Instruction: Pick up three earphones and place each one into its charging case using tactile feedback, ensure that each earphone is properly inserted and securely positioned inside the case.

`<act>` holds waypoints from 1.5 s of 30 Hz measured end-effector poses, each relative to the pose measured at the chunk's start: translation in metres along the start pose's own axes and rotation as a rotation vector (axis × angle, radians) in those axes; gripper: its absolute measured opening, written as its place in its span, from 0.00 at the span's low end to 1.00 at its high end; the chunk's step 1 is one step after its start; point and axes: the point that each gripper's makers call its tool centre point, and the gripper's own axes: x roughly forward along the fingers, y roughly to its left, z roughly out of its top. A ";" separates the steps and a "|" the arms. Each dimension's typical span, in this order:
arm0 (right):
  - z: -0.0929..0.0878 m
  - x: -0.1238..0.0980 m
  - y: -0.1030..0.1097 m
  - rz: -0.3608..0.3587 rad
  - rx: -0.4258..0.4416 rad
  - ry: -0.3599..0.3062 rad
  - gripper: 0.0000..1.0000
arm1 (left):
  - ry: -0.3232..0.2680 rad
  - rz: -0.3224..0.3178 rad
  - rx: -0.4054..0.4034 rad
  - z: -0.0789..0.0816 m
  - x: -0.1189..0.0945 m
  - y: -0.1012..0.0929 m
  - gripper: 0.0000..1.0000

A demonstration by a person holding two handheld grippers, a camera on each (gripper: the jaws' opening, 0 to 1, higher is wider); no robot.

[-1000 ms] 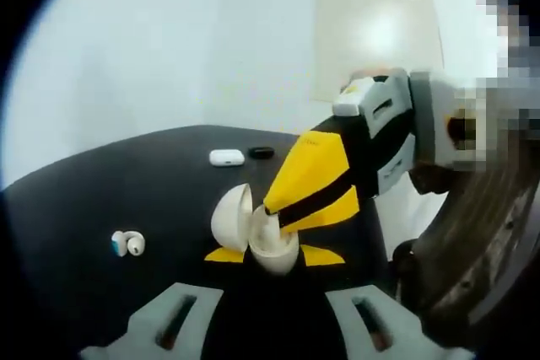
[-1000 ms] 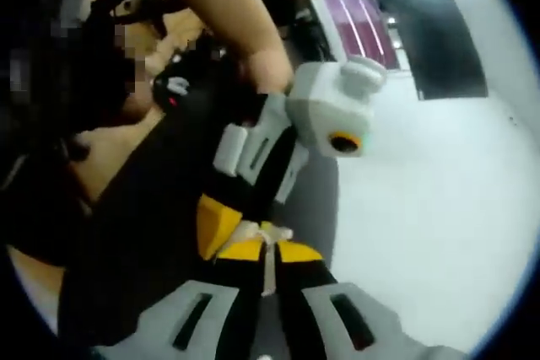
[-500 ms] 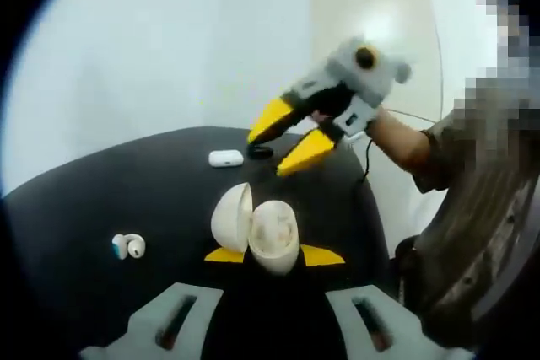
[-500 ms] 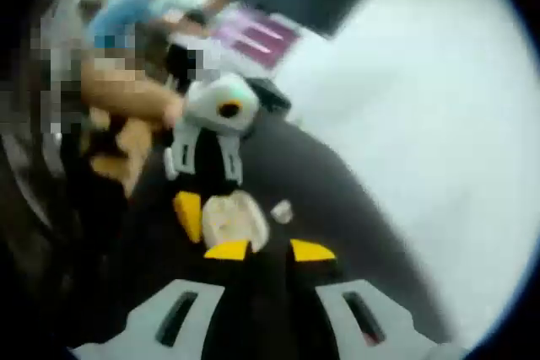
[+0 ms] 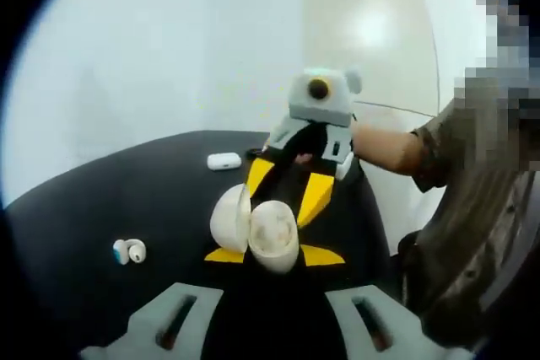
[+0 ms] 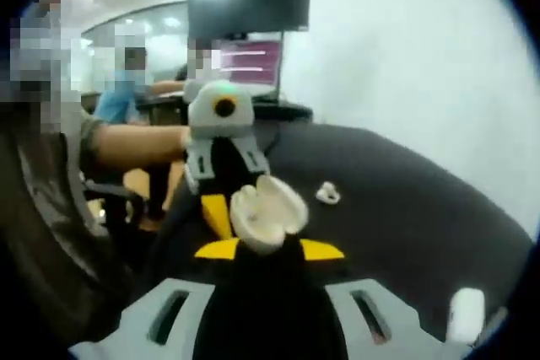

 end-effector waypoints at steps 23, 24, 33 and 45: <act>0.011 -0.023 0.012 0.033 0.007 -0.066 0.22 | 0.005 -0.026 -0.019 -0.005 -0.010 0.022 0.19; 0.017 -0.027 0.005 0.020 0.028 -0.099 0.22 | 0.005 -0.026 -0.018 -0.005 -0.010 0.022 0.19; 0.063 -0.021 -0.075 -0.162 0.347 -0.206 0.19 | 0.003 -0.015 0.006 -0.003 -0.006 0.018 0.19; 0.017 0.069 -0.103 -0.189 0.427 0.168 0.15 | -0.002 -0.010 0.024 -0.001 -0.004 0.006 0.19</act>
